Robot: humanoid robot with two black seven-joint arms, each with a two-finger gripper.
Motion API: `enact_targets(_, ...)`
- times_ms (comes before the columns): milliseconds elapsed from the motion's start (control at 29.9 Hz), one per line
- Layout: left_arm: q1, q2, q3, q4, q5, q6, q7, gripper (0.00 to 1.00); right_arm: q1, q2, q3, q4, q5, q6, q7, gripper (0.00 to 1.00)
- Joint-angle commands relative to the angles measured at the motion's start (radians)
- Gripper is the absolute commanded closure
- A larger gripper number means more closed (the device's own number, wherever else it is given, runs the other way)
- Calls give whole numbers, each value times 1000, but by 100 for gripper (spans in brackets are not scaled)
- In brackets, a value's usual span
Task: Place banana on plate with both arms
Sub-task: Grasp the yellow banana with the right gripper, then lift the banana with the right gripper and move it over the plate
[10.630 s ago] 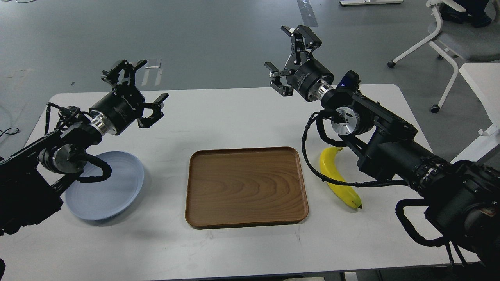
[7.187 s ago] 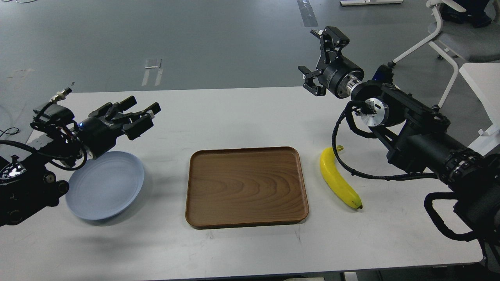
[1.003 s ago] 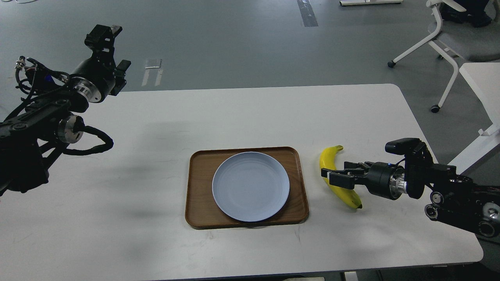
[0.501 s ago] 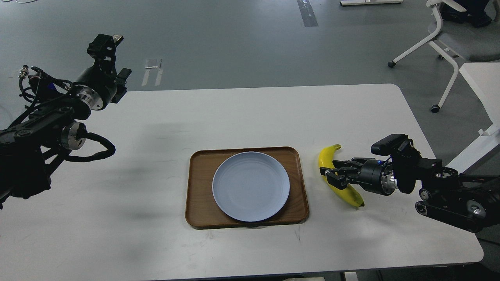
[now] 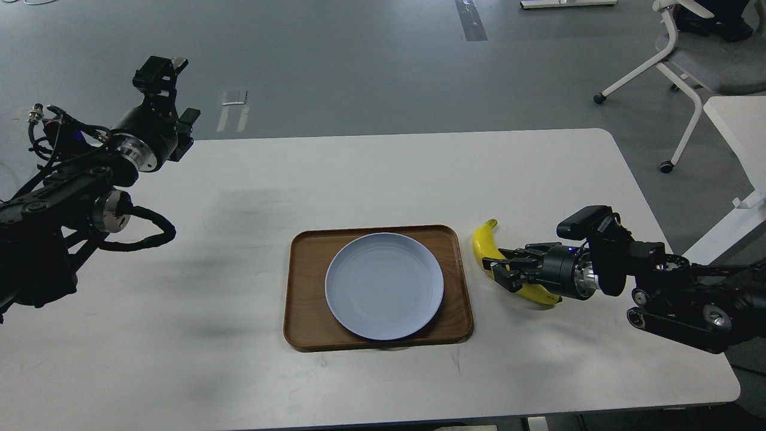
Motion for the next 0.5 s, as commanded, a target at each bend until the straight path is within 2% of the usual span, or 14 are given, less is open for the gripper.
enact_targets(0,0,0,0,0,0,1,0,2,8,-11,3,7,4,-2,1,93)
enact_targets(134,-1,0,0,0,1,1,0,2,48,-46,11,36,18,-4,4,94)
enact_targets(267,0,-5,2,0,1,2,0,2,135,-55,5,127,50,-9,73,98)
enact_targets(334,-1,-5,2,0,1,2,0,2,169,-45,5,133,51,-7,77,98)
enact_targets(435,-3,-7,2,0,1,2,0,2,221,26,-1,122,74,7,78,98)
enact_targets(468,-3,-7,0,0,1,2,0,2,233,82,-6,109,90,11,78,98)
